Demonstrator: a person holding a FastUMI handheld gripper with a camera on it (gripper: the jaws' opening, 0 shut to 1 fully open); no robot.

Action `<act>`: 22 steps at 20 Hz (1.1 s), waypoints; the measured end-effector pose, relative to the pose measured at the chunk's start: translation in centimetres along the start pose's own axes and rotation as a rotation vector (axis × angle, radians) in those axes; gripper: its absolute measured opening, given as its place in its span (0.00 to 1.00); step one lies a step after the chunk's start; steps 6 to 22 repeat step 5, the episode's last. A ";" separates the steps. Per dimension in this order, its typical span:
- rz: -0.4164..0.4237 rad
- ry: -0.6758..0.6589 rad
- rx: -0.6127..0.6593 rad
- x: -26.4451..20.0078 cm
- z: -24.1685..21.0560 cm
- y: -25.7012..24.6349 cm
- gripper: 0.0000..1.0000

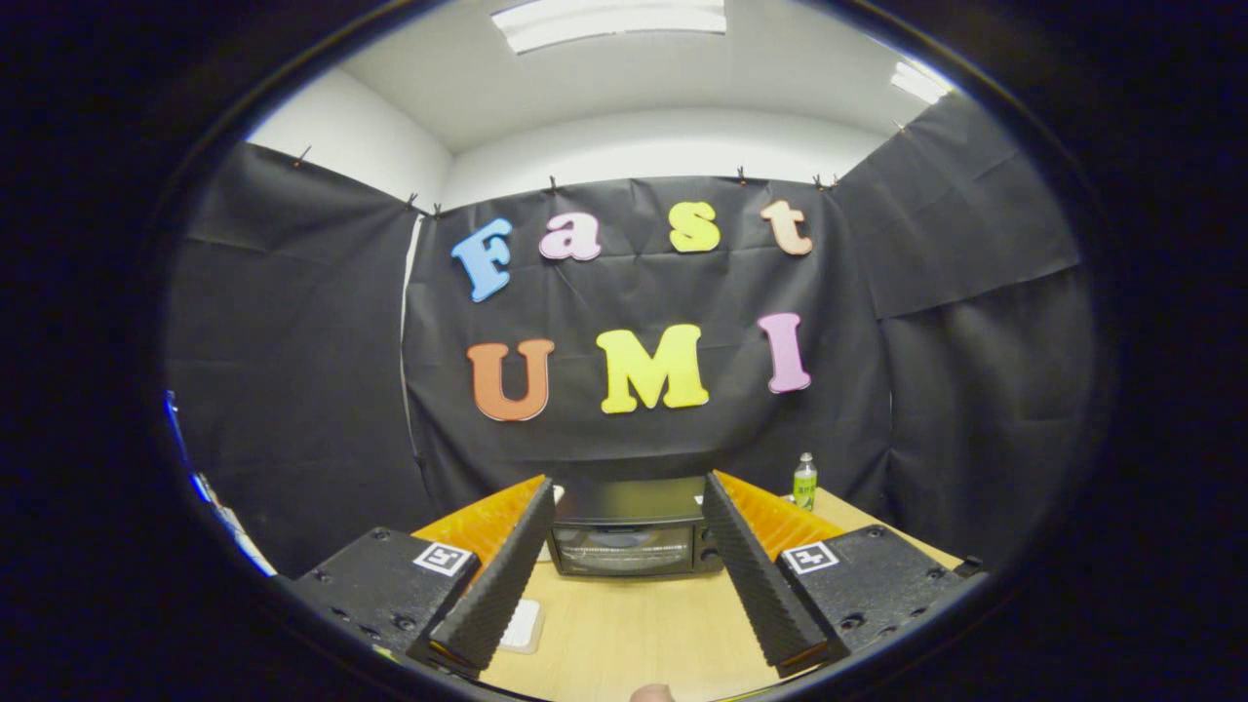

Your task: Open the toaster oven, put the food inside, and close the toaster oven door.

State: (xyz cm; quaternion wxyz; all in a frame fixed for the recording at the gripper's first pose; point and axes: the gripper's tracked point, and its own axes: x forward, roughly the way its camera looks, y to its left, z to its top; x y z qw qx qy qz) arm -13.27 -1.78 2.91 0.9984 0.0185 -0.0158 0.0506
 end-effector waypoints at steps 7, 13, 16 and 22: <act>-0.016 -0.014 0.029 0.3 0.4 -0.8 1.00; -0.016 -0.014 0.029 0.3 0.4 -0.8 1.00; -0.016 -0.014 0.029 0.3 0.4 -0.8 1.00; -0.016 -0.014 0.029 0.3 0.4 -0.8 1.00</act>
